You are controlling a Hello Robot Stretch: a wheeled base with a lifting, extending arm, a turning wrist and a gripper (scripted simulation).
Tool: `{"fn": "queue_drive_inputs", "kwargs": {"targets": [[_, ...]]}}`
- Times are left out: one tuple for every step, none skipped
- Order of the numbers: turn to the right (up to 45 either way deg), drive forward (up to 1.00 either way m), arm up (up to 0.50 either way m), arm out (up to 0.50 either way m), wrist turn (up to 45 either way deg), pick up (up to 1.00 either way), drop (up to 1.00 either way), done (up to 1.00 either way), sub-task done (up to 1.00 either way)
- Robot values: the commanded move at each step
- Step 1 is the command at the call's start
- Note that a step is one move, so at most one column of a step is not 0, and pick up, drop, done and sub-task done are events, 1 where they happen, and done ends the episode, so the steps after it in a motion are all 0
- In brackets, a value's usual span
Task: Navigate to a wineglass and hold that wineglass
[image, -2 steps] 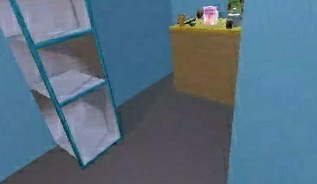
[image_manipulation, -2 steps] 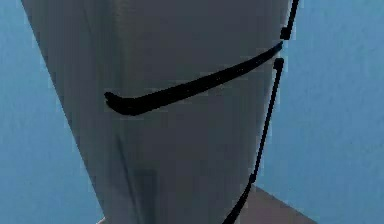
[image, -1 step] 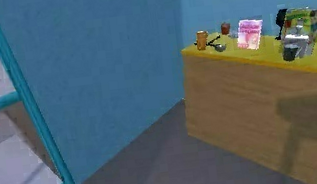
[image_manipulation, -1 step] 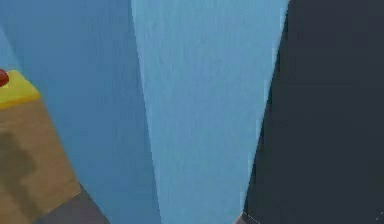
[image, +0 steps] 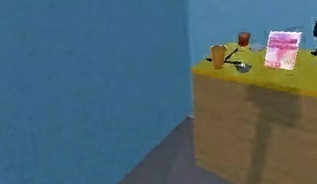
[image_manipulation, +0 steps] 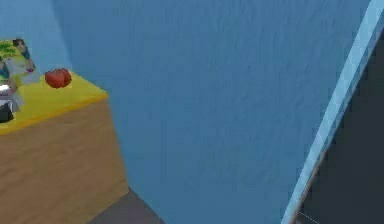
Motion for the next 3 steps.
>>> {"fn": "queue_drive_inputs", "kwargs": {"targets": [[36.0,0.0,0.0,0.0,0.0,0.0,0.0,0.0,0.0],[0.0,0.65,0.0,0.0,0.0,0.0,0.0,0.0,0.0],[-45.0,0.0,0.0,0.0,0.0,0.0,0.0,0.0,0.0]]}}
